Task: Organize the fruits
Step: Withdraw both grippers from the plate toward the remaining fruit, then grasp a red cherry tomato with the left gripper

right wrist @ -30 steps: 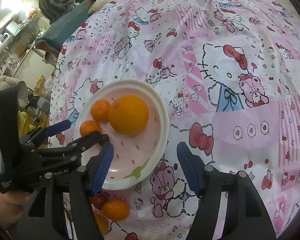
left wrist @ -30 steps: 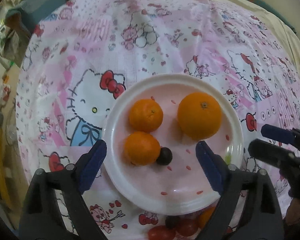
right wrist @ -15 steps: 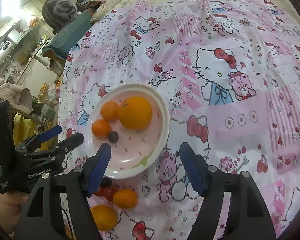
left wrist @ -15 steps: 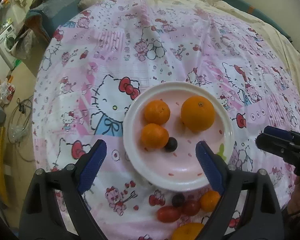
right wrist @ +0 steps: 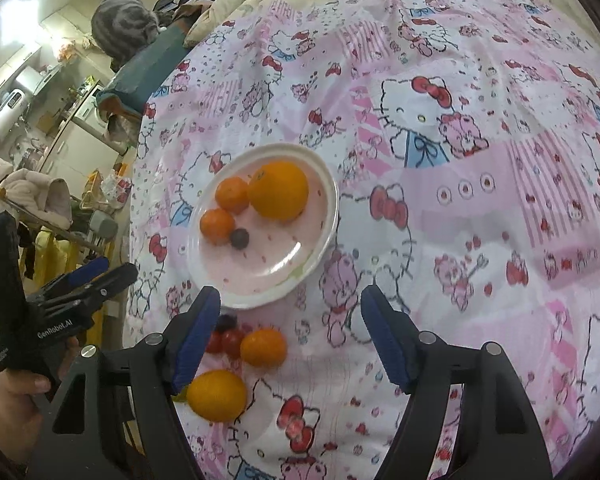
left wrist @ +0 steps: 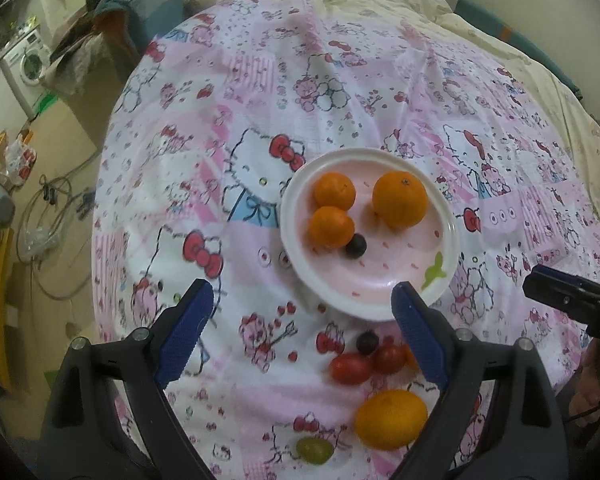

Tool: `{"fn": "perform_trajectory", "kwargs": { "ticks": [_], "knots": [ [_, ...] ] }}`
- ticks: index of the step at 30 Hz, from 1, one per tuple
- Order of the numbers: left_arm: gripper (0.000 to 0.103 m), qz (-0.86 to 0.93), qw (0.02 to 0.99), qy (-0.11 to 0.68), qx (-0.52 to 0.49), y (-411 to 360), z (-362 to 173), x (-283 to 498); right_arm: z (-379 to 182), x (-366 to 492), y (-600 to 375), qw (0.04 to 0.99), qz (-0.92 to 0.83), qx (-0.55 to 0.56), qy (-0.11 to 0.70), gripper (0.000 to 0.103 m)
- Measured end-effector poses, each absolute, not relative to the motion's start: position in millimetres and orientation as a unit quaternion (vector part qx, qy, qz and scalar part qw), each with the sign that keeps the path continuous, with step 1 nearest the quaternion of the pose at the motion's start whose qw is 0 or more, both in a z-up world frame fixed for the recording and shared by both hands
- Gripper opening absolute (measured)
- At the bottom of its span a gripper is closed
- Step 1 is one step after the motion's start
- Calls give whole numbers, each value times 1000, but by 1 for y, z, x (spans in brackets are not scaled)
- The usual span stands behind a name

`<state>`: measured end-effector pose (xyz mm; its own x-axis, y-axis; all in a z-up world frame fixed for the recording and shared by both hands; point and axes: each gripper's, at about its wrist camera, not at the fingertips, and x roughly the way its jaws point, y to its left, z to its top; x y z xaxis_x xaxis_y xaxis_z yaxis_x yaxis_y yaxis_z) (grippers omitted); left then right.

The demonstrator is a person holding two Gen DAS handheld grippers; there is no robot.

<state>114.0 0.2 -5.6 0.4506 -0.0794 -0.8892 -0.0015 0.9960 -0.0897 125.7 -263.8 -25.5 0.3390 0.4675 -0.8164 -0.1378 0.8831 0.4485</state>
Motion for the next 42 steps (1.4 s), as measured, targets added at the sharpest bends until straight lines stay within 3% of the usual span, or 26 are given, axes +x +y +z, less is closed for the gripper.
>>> {"fn": "perform_trajectory", "kwargs": {
  "ticks": [17, 27, 28, 32, 39, 40, 41, 42],
  "knots": [
    [89, 1, 844, 527, -96, 21, -23, 101, -55, 116, -243, 787, 179, 149, 571, 76],
    [88, -38, 782, 618, -71, -7, -72, 105, -61, 119, -245, 782, 173, 157, 578, 76],
    [87, -44, 776, 625, -65, -12, -76, 105, -61, 119, -245, 782, 173, 158, 578, 76],
    [64, -67, 760, 644, -53, -28, -89, 104, -60, 119, -246, 782, 171, 159, 578, 76],
    [61, -73, 743, 661, -80, -32, -104, 104, -60, 120, -249, 780, 171, 166, 579, 76],
    [57, -73, 743, 660, -82, -33, -105, 104, -60, 119, -249, 780, 171, 166, 578, 76],
    [46, -77, 743, 660, -86, -33, -105, 105, -60, 119, -249, 780, 171, 165, 579, 76],
    [40, -83, 740, 661, -91, -33, -105, 105, -60, 119, -248, 779, 172, 164, 580, 76]
  ]
}}
